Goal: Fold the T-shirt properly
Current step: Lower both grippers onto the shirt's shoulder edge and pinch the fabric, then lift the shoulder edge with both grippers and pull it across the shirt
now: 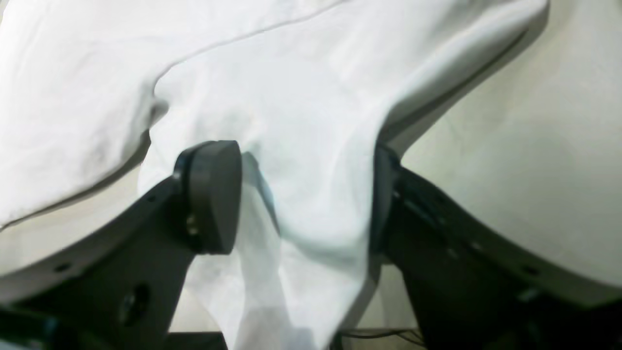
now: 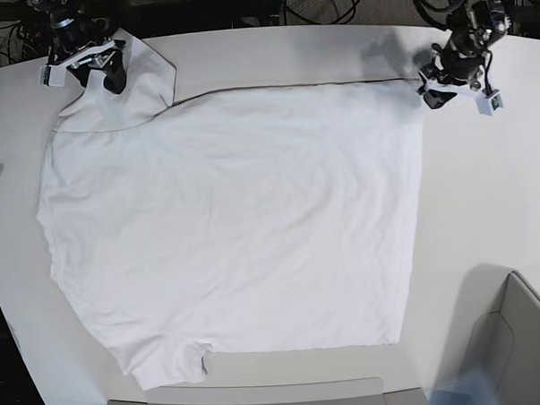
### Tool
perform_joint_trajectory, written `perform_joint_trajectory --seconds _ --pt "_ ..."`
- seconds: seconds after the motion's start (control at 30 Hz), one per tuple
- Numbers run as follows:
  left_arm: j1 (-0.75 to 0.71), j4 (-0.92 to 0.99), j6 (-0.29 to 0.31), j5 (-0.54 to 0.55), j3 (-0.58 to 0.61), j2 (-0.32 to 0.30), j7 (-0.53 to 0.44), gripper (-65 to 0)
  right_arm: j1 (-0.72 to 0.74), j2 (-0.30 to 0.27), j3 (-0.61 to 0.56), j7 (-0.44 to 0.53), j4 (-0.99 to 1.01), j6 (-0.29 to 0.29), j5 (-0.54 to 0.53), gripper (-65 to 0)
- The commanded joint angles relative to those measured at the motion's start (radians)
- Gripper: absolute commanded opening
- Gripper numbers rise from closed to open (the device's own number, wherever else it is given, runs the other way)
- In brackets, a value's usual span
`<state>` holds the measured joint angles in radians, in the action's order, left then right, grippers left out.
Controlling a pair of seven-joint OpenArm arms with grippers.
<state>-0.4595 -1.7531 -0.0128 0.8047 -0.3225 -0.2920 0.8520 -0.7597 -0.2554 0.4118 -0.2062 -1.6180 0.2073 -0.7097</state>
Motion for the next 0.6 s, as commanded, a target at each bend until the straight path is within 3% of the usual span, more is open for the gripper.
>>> perform_joint_trajectory --seconds 0.0,0.23,0.57 --pt "-0.005 0.002 0.010 0.041 0.000 -0.009 -0.004 -41.9 -0.017 -0.006 -0.003 -0.065 0.011 -0.012 0.014 -29.3" --pt "-0.005 0.018 0.012 0.098 0.007 -0.009 -0.012 -41.9 -0.010 -0.006 -0.014 -0.065 0.017 -0.010 0.014 -29.3" --pt "0.035 0.124 0.012 0.097 0.127 -0.009 -0.021 -42.1 0.010 -0.003 -0.096 -0.065 0.020 -0.013 0.015 -29.5"
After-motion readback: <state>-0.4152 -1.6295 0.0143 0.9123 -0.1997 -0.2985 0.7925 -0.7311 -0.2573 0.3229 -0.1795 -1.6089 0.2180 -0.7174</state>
